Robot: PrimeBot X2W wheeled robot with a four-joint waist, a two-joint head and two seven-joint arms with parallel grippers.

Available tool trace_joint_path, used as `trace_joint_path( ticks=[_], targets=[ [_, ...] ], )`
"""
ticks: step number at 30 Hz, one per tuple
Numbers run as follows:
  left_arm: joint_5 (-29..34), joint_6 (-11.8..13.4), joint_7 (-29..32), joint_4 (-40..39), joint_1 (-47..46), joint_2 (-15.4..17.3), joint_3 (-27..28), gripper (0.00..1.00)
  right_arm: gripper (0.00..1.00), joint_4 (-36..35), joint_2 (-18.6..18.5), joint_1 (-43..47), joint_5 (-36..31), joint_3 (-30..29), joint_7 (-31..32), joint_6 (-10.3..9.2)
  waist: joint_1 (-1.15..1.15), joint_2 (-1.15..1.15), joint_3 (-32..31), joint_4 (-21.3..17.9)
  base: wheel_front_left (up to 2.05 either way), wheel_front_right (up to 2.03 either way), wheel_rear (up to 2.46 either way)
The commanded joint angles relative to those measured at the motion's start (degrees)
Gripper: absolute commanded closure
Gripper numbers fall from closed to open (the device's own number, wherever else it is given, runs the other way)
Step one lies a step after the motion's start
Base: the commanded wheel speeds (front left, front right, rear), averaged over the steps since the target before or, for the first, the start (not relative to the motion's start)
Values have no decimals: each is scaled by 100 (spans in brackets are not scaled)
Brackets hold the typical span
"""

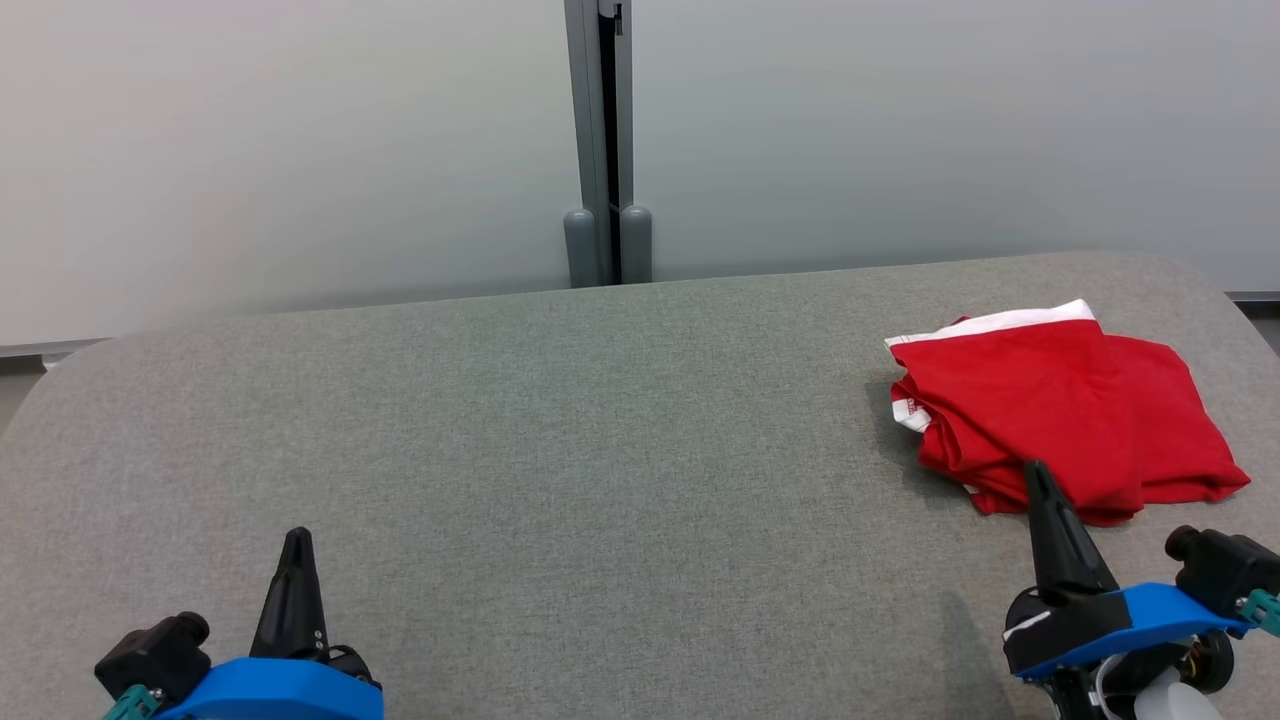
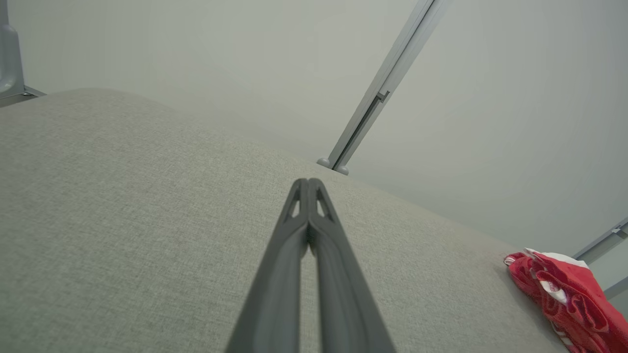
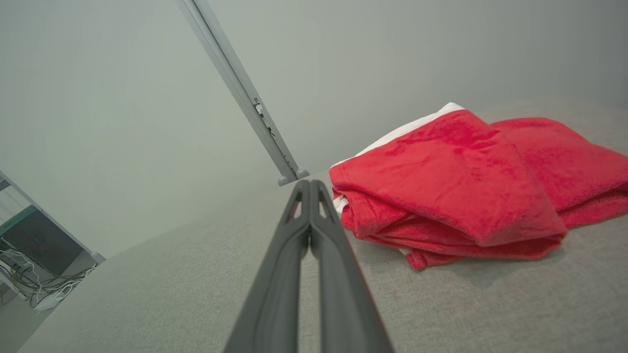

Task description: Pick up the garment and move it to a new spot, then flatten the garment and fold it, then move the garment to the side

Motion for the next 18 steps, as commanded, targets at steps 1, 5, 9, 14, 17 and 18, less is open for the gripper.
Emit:
trace_joint_path(
  ticks=[1, 5, 9, 14, 17, 18],
  targets=[
    [-280, -11, 60, -119, -199, 17, 50, 100, 100, -123, 0, -55, 277, -59, 64, 0, 0, 0, 2, 7, 0, 0, 0],
    [-640, -13, 153, -139, -220, 8, 78, 100, 100, -142, 20, -46, 628, -98, 158, 0, 0, 0, 7, 17, 0, 0, 0],
    [-986, -15, 243, -156, -244, -1, 106, 100, 100, -160, 40, -39, 965, -137, 248, 0, 0, 0, 12, 26, 0, 0, 0],
    [-1394, -18, 352, -176, -273, -10, 139, 100, 100, -181, 64, -31, 1362, -183, 359, 0, 0, 0, 18, 38, 0, 0, 0],
    [-1628, -20, 415, -187, -288, -17, 157, 100, 100, -193, 78, -26, 1590, -211, 423, 0, 0, 0, 22, 45, 0, 0, 0],
    [-1704, -20, 434, -191, -292, -18, 164, 100, 100, -196, 83, -24, 1665, -219, 440, 0, 0, 0, 23, 47, 0, 0, 0]
  ],
)
